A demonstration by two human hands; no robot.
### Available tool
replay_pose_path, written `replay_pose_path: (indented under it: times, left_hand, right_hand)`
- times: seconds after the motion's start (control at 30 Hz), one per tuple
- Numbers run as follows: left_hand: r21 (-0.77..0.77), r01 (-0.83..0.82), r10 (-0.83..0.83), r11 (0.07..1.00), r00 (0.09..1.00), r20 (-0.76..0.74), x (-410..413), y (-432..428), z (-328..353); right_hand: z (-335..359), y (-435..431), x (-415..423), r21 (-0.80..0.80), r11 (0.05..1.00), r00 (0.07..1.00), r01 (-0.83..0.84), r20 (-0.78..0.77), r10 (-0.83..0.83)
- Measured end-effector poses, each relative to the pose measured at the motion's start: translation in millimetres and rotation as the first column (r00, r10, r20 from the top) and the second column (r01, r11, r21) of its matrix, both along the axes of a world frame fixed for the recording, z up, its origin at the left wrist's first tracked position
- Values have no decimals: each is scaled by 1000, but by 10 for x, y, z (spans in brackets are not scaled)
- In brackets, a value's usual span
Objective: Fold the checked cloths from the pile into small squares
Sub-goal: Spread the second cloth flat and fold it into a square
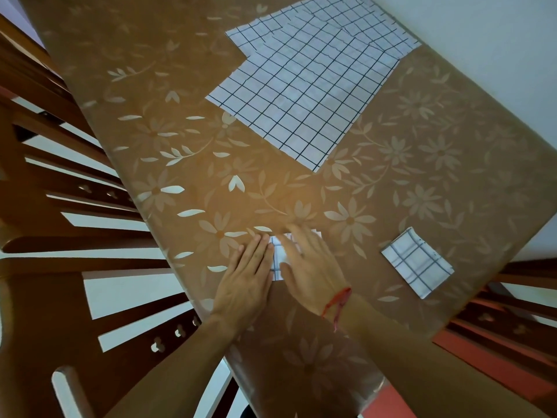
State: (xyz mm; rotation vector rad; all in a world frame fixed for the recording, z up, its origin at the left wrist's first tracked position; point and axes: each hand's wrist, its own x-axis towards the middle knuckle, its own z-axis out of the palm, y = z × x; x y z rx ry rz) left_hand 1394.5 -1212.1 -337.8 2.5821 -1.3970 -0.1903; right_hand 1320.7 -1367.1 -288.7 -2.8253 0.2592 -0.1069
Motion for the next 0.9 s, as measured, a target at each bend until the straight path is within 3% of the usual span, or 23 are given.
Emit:
replay_pose_path:
  times: [0.13,0.43,0.9]
  left_hand:
    - [-17,-16,16,1000,1000,4,-32,14,-75]
    - [33,-48,47,998,999,27,-43,-12,-95]
    - [66,-46,48,997,999,-24,-42,-19,-29]
  right_hand:
    - [-263,168,80,-26,990,985,-141,-104,138]
    - [-434,96,34,-134,980,976,-144,-180,119]
    - [-359,-414,-315,-168,977,964,-133,-253,87]
